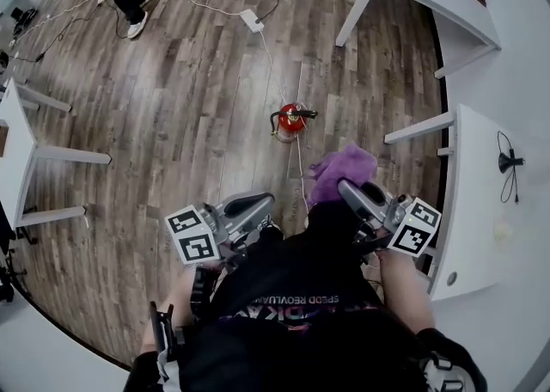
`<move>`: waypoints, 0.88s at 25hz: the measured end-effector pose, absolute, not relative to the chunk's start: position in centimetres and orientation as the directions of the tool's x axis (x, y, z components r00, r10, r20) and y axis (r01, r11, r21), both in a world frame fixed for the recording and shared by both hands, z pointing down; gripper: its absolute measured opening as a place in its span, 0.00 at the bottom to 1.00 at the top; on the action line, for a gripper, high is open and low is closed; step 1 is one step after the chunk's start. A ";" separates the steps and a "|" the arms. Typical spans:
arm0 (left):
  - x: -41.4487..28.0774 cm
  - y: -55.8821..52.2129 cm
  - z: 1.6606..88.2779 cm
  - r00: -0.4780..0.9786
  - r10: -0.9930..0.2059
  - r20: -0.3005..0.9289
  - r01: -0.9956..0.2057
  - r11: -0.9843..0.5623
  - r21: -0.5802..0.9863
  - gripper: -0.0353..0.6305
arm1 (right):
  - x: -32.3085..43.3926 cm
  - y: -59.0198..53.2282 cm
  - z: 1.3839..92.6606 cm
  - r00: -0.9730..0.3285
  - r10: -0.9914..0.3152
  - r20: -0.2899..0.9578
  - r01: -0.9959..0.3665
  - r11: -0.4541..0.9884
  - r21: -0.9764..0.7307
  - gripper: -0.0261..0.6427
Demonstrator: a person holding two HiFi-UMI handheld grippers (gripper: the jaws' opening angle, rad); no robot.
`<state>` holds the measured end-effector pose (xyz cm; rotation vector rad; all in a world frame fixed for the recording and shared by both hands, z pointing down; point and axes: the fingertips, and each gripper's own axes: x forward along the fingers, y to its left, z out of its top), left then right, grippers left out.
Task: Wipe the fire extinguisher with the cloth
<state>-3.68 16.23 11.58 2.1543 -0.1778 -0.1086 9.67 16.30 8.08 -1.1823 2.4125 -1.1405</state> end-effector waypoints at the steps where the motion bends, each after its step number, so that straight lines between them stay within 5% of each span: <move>1: -3.4 15.8 11.8 0.981 -0.196 -0.006 -0.105 -0.547 0.831 0.05 | 10.3 15.5 8.5 -0.667 -0.733 0.137 -0.569 0.382 -0.728 0.14; 12: 2.3 8.7 13.3 0.877 -0.481 0.023 -0.284 -0.478 0.831 0.05 | 16.3 4.3 11.8 -0.850 -0.490 0.196 -0.455 0.493 -0.742 0.14; 22: 10.2 6.5 19.6 0.852 -0.517 0.081 -0.305 -0.365 0.879 0.05 | 21.8 -2.8 22.8 -0.861 -0.317 0.399 -0.509 0.514 -0.691 0.14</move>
